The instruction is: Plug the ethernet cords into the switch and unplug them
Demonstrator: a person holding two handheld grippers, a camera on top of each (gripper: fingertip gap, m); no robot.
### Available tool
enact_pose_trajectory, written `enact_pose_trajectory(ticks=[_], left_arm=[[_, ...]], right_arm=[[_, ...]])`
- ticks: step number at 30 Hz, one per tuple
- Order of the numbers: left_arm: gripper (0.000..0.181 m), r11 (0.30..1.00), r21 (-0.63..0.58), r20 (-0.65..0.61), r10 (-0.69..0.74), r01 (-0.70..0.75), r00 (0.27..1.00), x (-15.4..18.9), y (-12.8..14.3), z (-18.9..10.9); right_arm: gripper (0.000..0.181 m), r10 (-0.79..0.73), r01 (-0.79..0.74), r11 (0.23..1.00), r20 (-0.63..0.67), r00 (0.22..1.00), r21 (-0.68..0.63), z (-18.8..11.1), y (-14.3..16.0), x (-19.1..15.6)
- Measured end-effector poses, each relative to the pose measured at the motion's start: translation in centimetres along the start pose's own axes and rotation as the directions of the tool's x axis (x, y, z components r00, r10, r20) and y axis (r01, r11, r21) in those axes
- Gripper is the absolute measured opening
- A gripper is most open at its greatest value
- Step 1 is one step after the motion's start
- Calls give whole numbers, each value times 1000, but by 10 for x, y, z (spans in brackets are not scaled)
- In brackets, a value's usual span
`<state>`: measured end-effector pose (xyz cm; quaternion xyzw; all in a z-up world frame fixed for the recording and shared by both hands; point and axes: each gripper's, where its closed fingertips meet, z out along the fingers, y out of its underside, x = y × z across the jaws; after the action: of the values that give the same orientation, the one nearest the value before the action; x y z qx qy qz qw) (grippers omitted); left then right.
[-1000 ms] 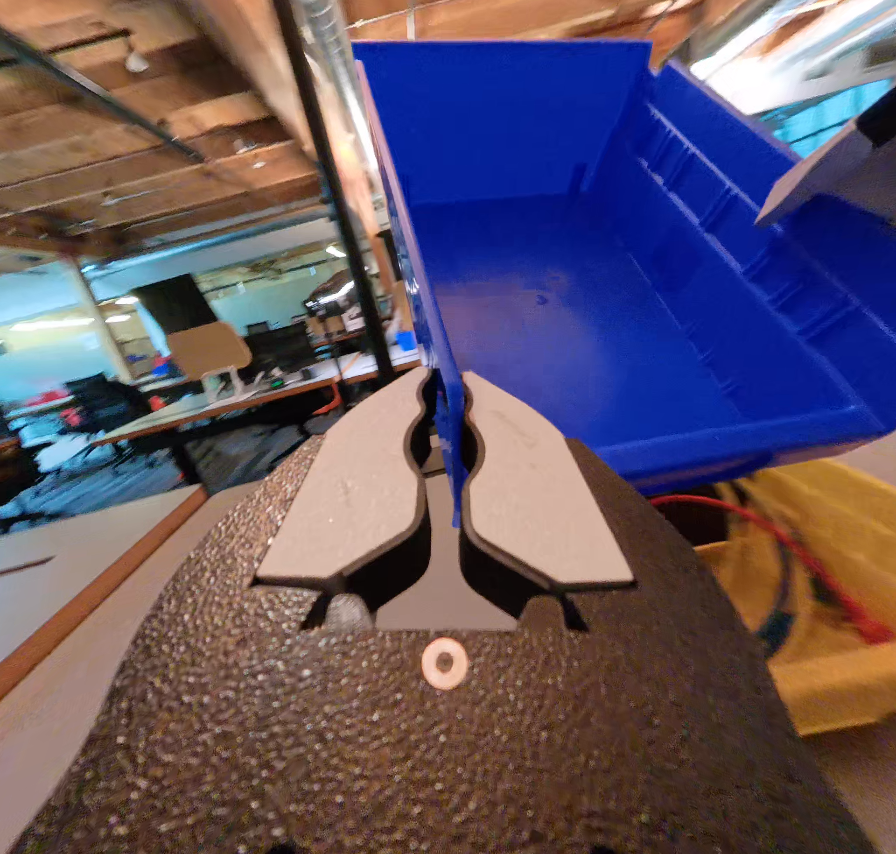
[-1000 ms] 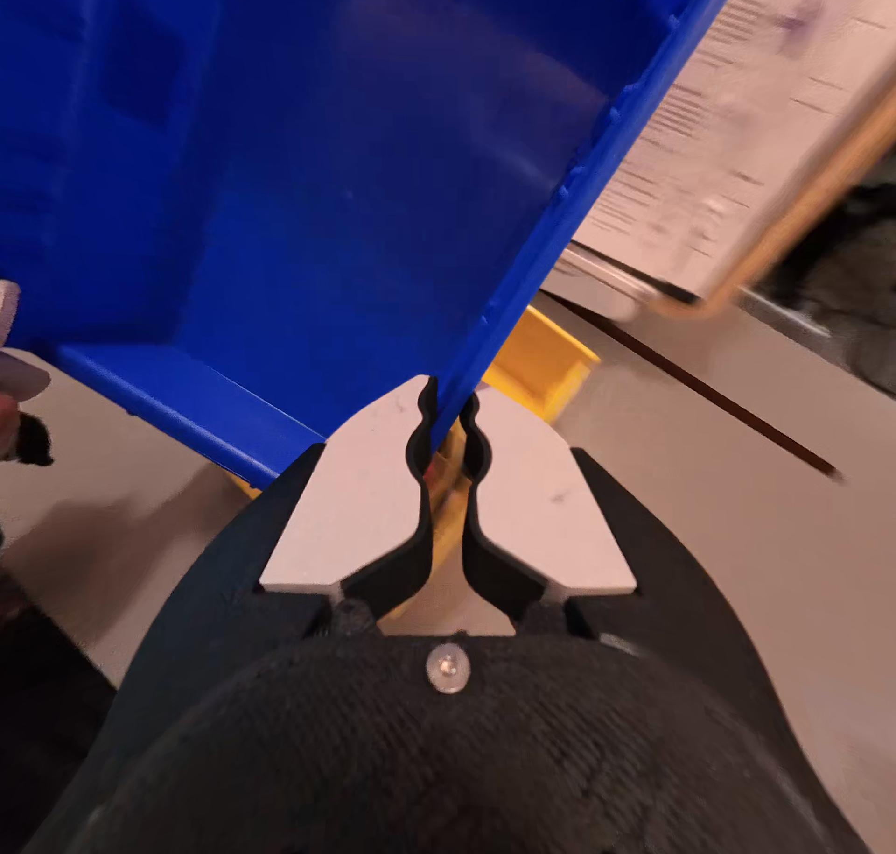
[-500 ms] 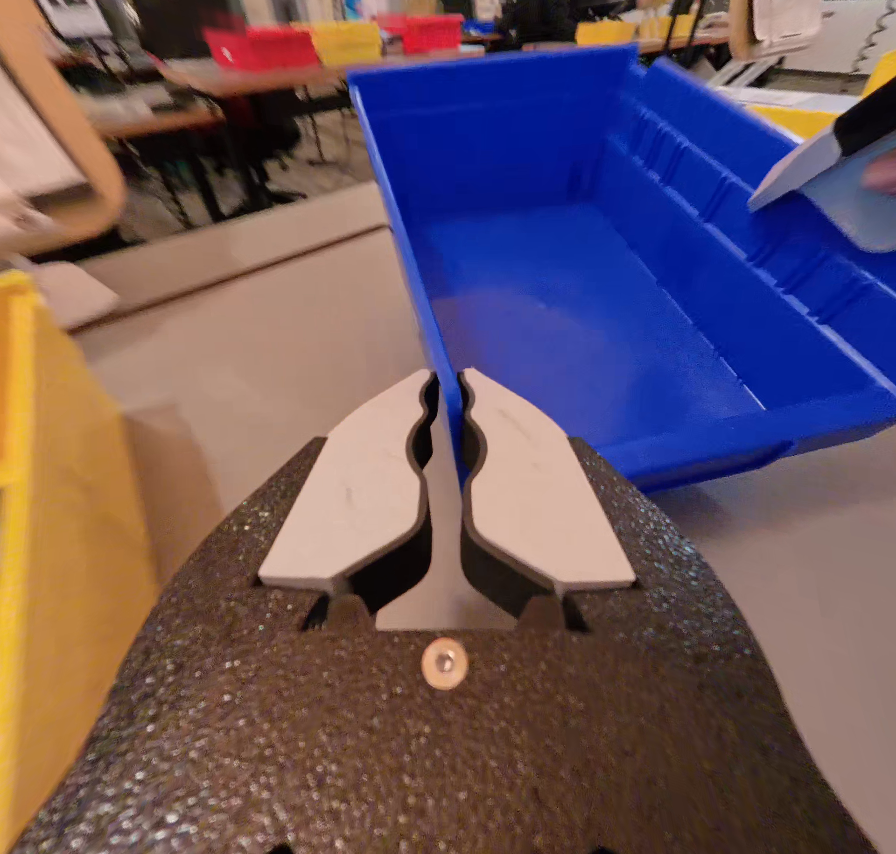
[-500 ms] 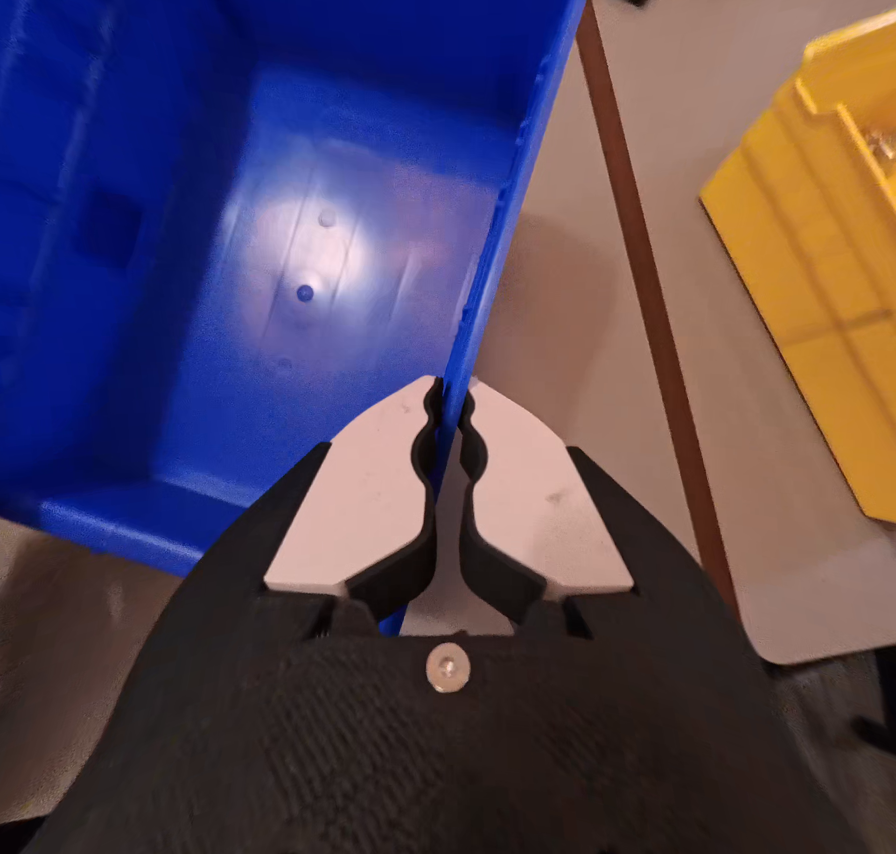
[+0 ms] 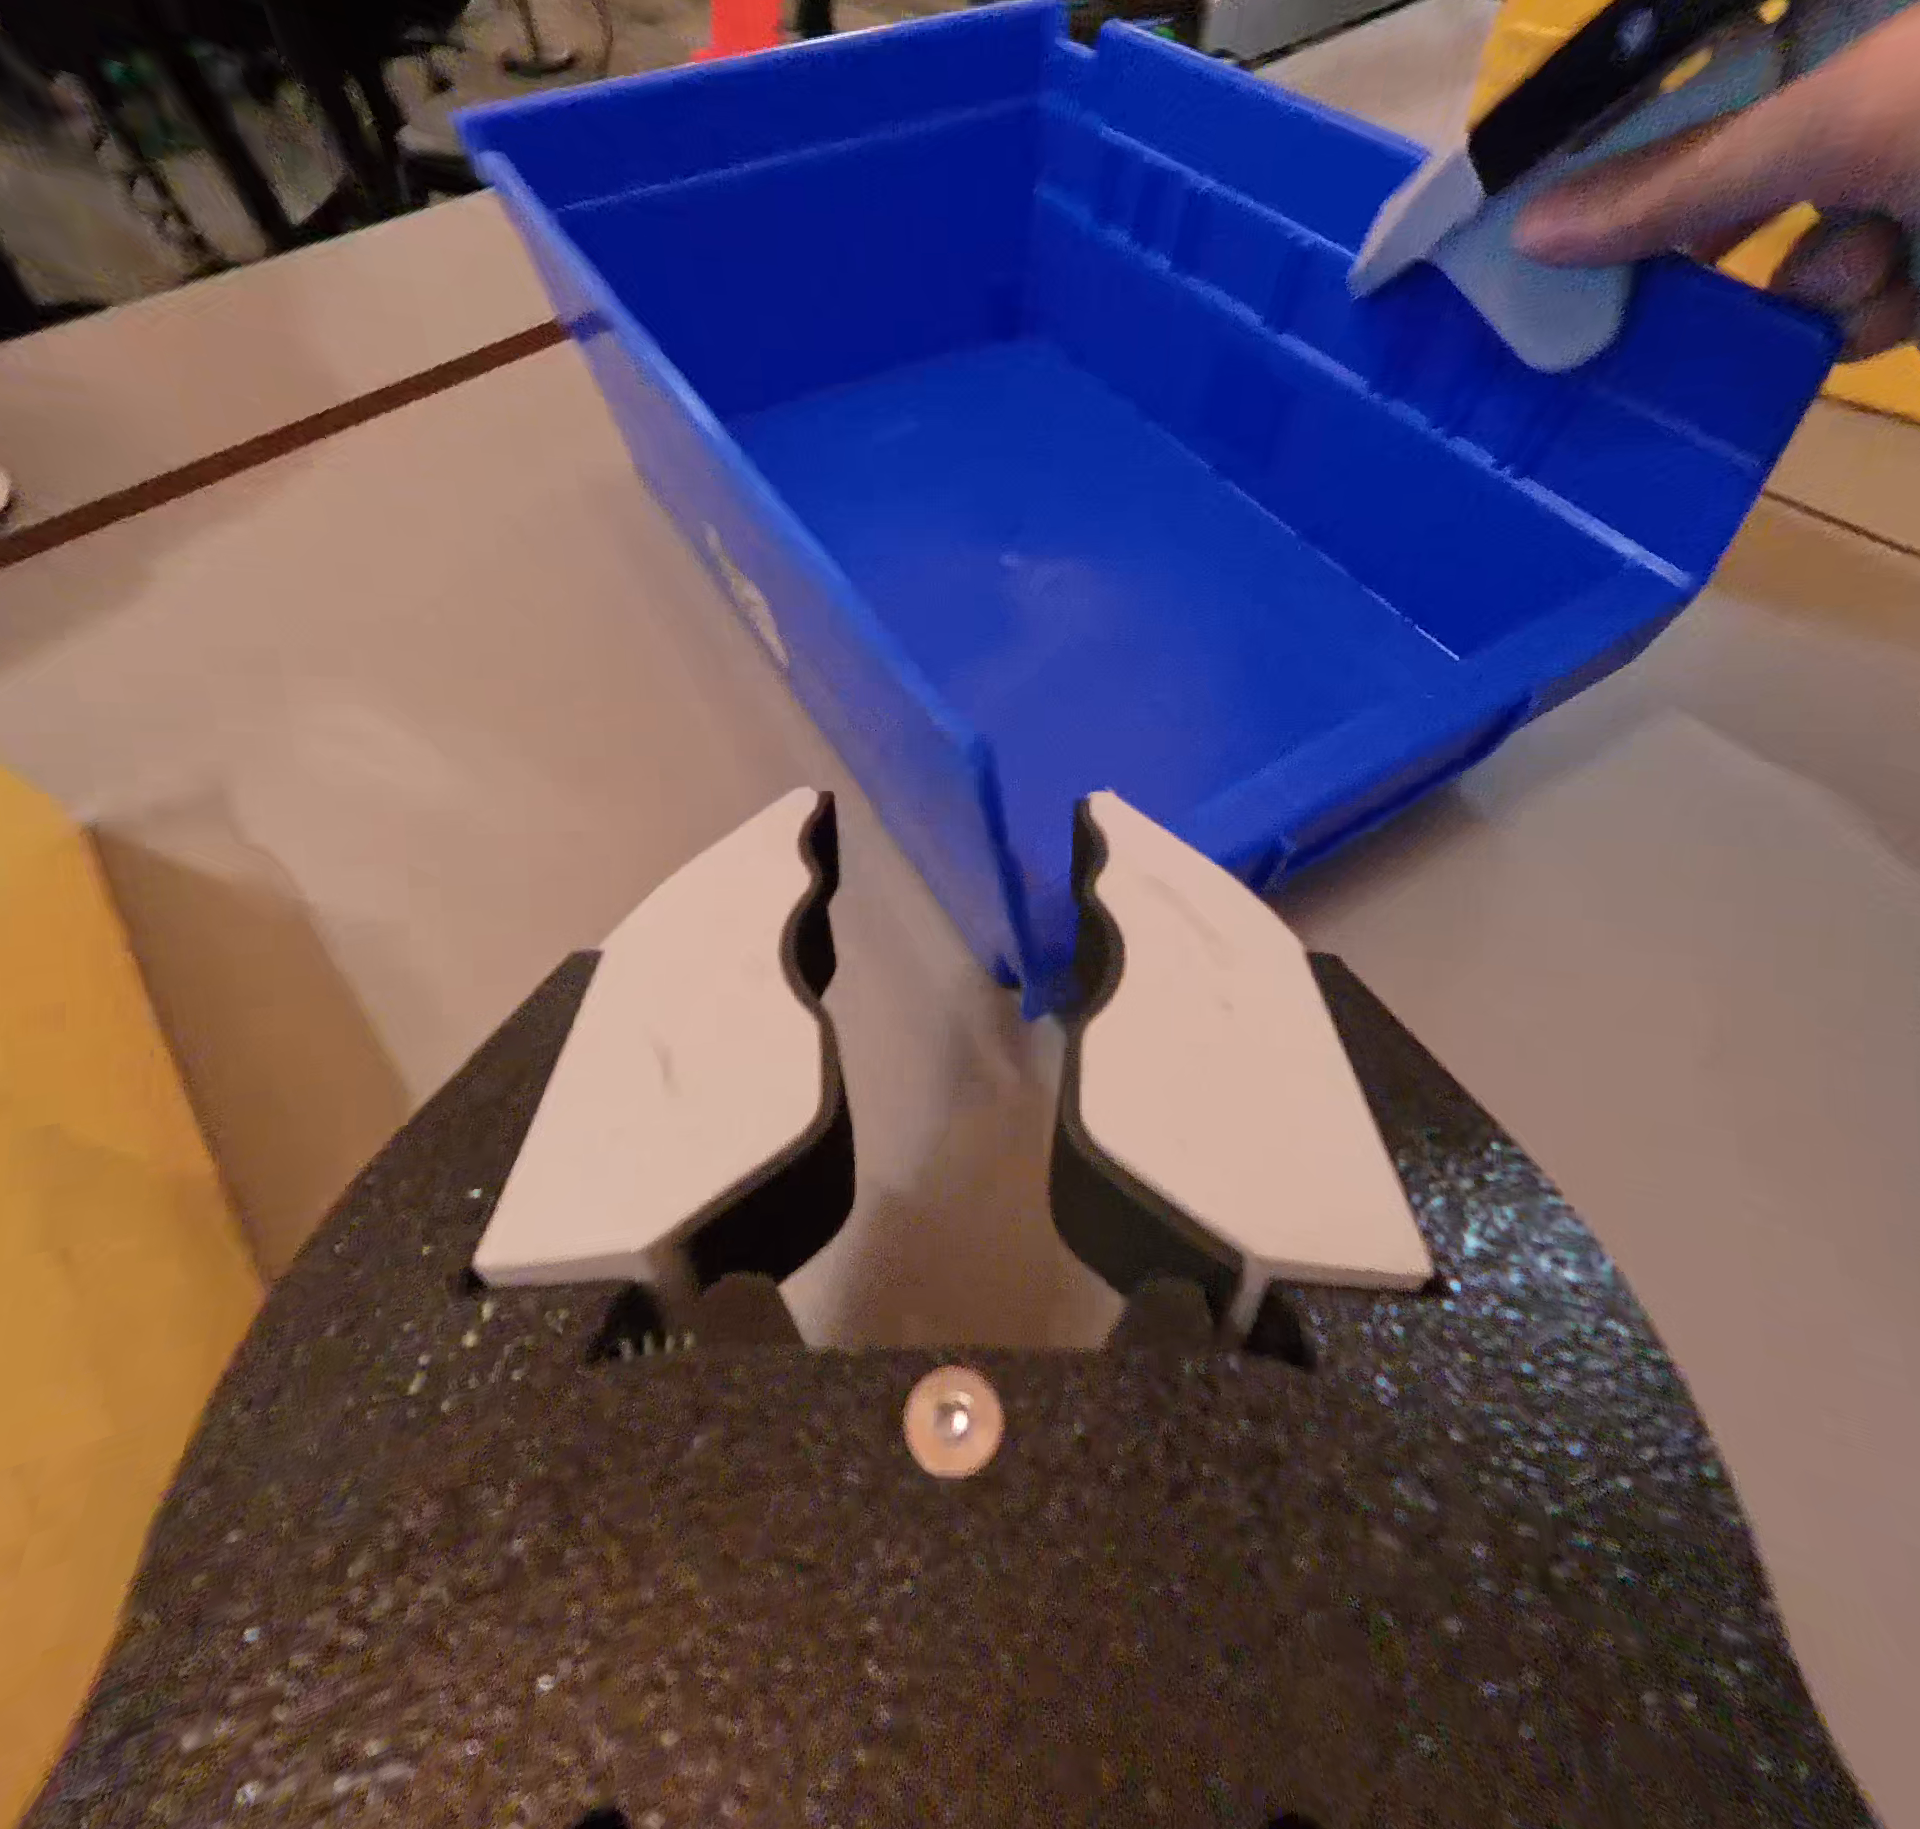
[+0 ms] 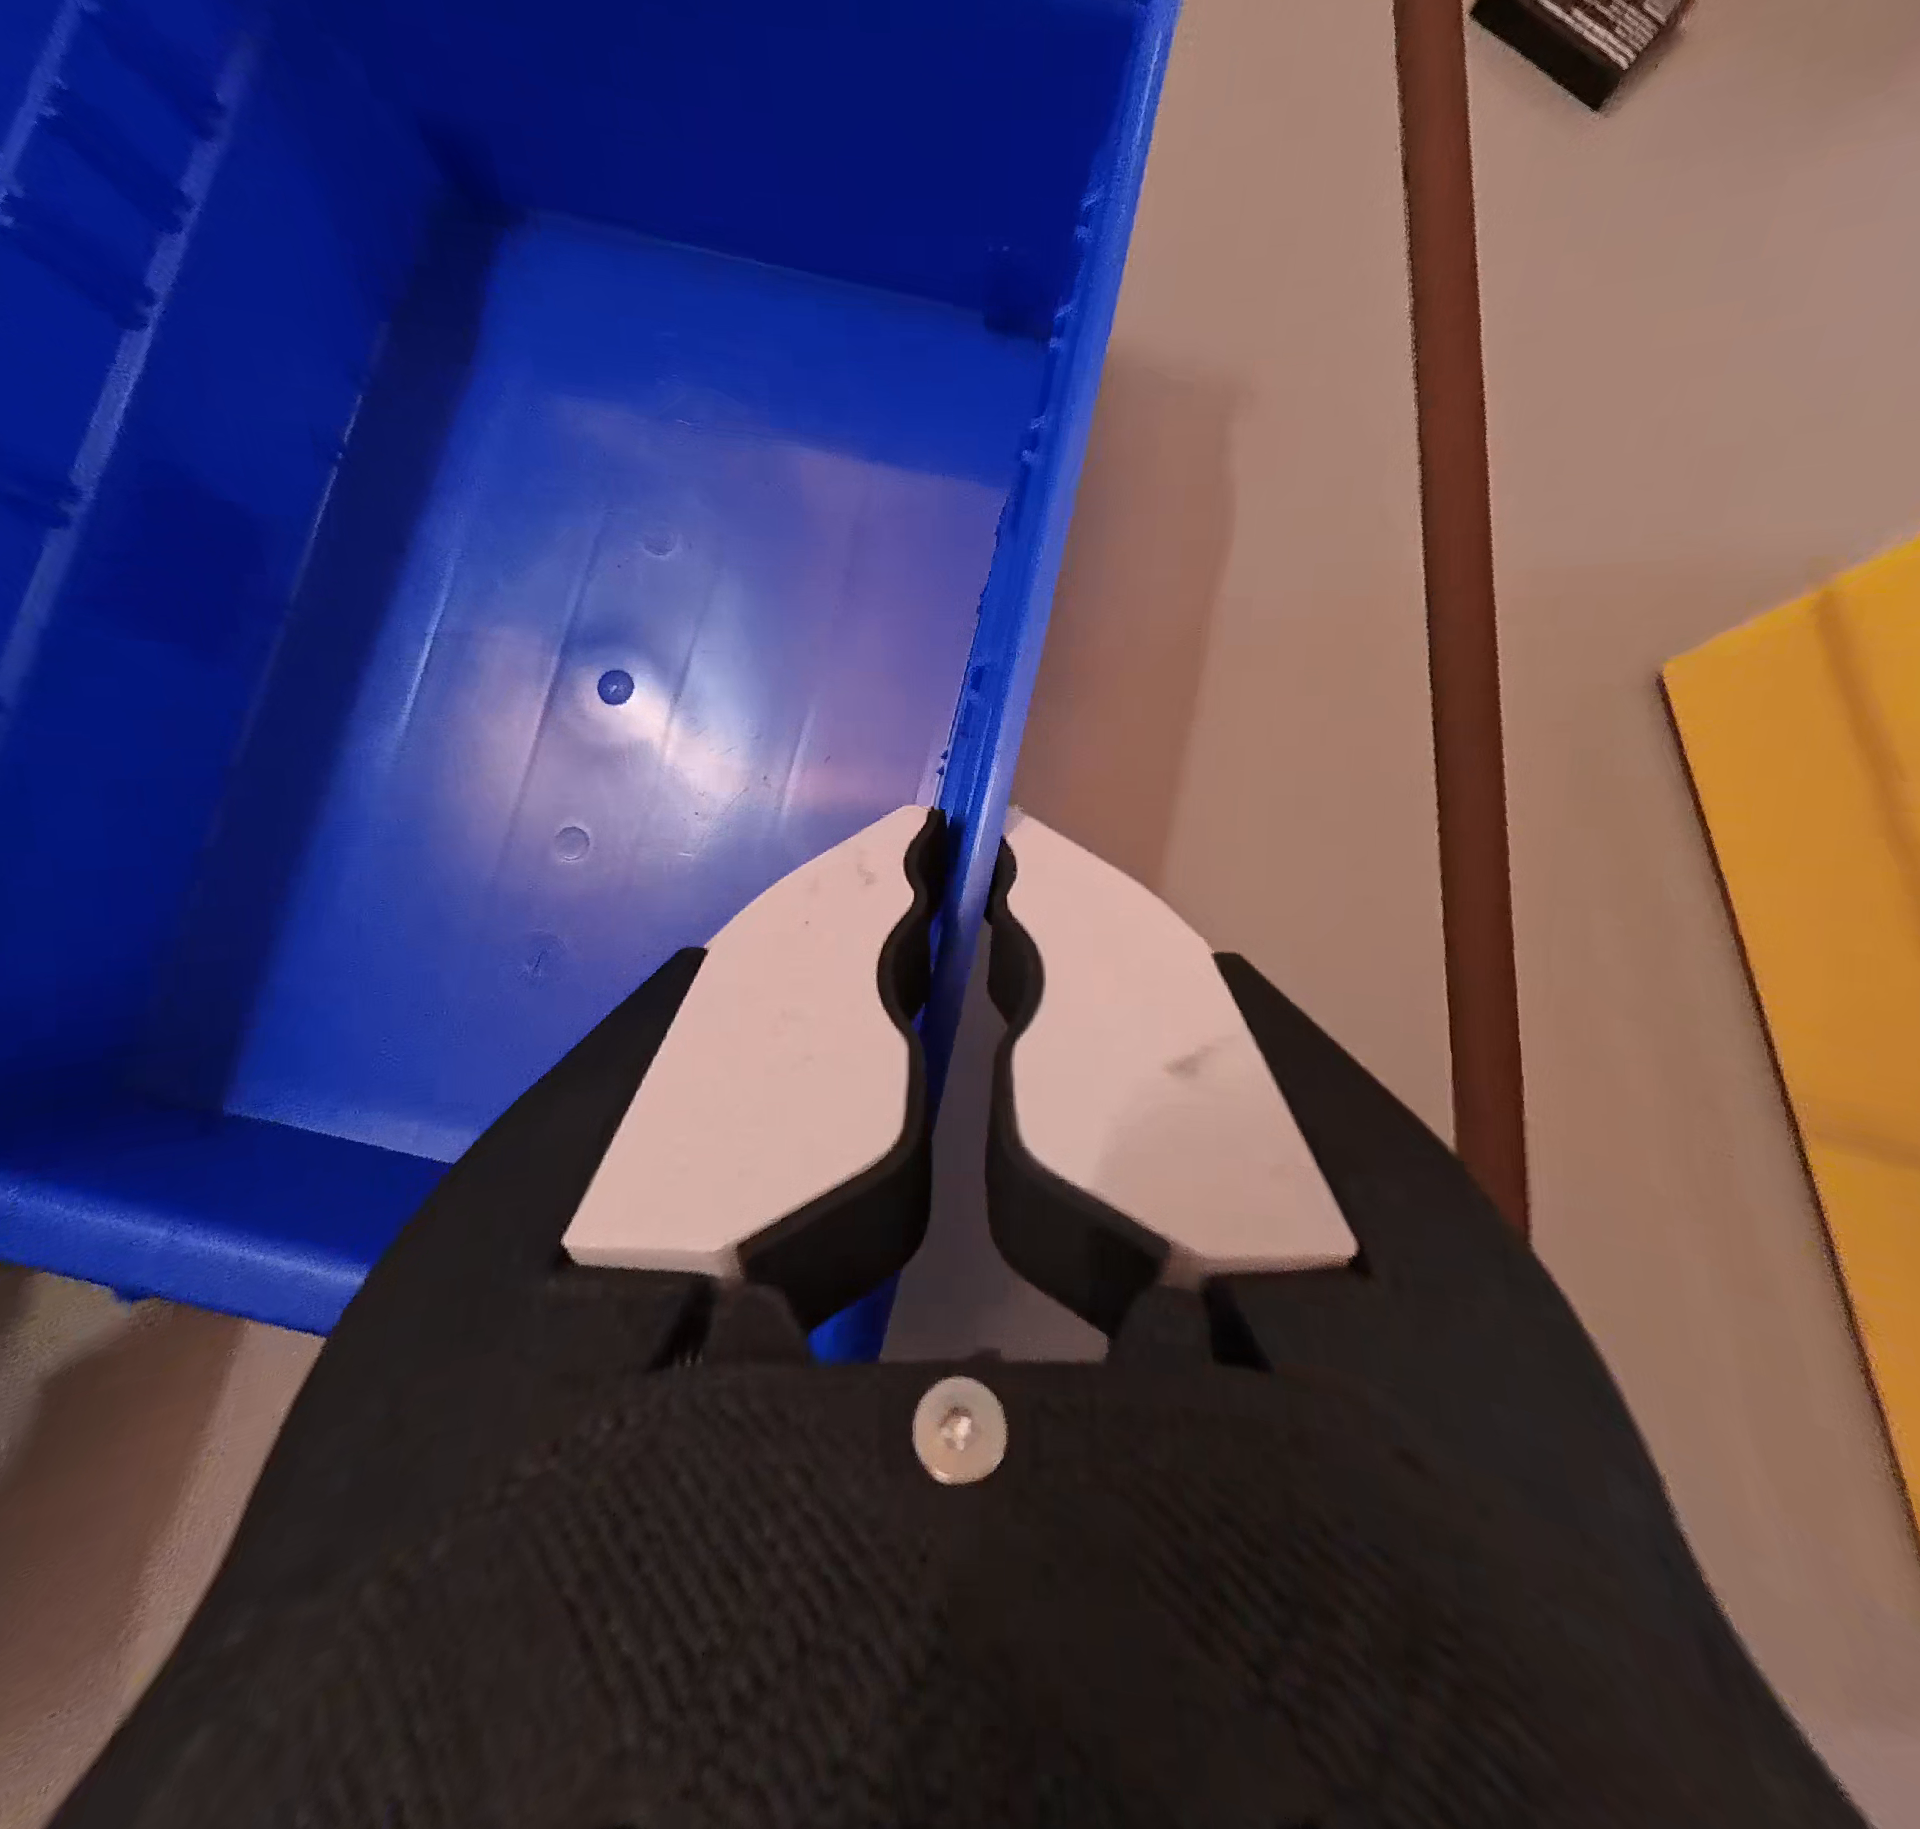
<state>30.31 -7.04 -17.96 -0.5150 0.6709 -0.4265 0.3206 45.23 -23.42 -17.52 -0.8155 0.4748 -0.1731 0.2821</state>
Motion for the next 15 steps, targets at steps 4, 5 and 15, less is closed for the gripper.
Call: enact_pose_trajectory(ticks=[4,5,15], left_arm=[[51,994,113,-169,29,-9,985,6,-18,-75],[52,992,128,-156,42,-22,987,-5,-18,-98],[84,1000,0,387,-12,13,922,-248,54,-251]], right_arm=[[11,-98,104,992,-80,992,70,-22,-3,-1],[13,-90,100,987,-86,992,124,-36,-5,-5],[15,-254,149,831,127,959,536,-137,-17,-132]])
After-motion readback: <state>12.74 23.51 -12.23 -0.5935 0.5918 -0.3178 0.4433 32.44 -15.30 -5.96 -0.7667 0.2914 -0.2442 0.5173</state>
